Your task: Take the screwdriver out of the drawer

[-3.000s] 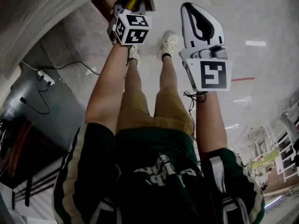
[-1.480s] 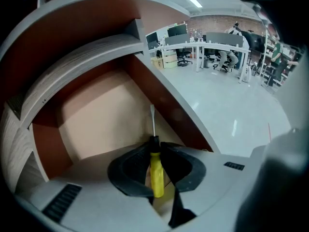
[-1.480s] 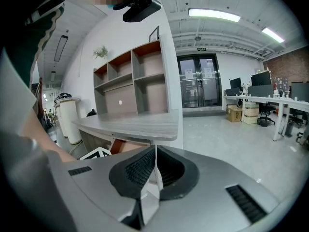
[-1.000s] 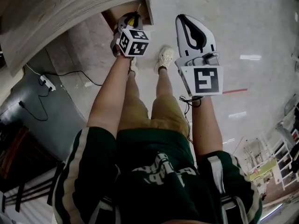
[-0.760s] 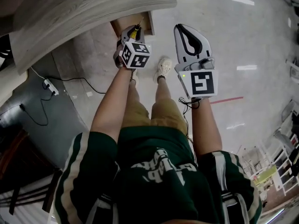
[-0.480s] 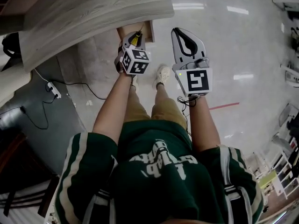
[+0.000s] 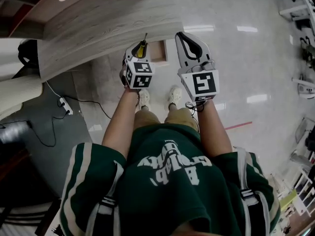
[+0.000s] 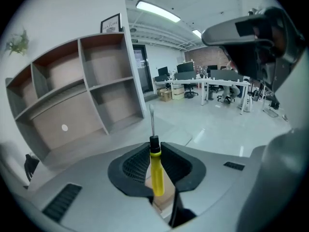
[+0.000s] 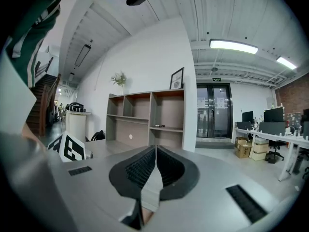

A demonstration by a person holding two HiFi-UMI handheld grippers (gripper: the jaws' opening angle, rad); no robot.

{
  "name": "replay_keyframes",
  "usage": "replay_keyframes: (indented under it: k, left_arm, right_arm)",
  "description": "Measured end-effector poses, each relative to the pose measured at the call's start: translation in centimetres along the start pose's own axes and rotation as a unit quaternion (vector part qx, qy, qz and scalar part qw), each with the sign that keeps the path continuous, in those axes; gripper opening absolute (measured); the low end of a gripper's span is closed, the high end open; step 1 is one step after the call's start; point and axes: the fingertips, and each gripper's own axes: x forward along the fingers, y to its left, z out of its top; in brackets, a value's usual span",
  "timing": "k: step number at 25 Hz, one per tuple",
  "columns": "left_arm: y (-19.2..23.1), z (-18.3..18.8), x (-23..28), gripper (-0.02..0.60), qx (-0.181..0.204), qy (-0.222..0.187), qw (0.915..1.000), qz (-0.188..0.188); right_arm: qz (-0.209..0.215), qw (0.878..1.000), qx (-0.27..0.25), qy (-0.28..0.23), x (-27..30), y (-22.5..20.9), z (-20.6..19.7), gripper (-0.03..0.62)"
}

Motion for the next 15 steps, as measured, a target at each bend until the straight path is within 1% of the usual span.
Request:
replay_keyframes:
  k: [4,7,10,15]
  left_arm:
    - [2.0,3.1,-3.9,0.084,-0.005,-0.035,0.9994,0.001]
    - [3.3,5.9,-6.7,0.084,-0.017,-0.068,0.9975,-0.003]
    - [4.9,8.4,-9.7,0.084,-0.035,-0.103,0.9941,-0.002]
    - [8.2,12.0,-14.4,0.084,-0.046,-0.158,0.9864,0.002]
  right_arm:
    - [0.005,1.0,-0.008,-0.012,0.2,1.3,3.3,0.035]
    - [0.005,1.0,-0.017,-0.024,0.4,1.6,5.9,0.035]
    - [0.008,0.999,-0.019,-0.035,0.5,2.5,8.0,0.035]
    - [0.014,0.998,-0.025,-0.055,1.1,4.9,11.7,0.035]
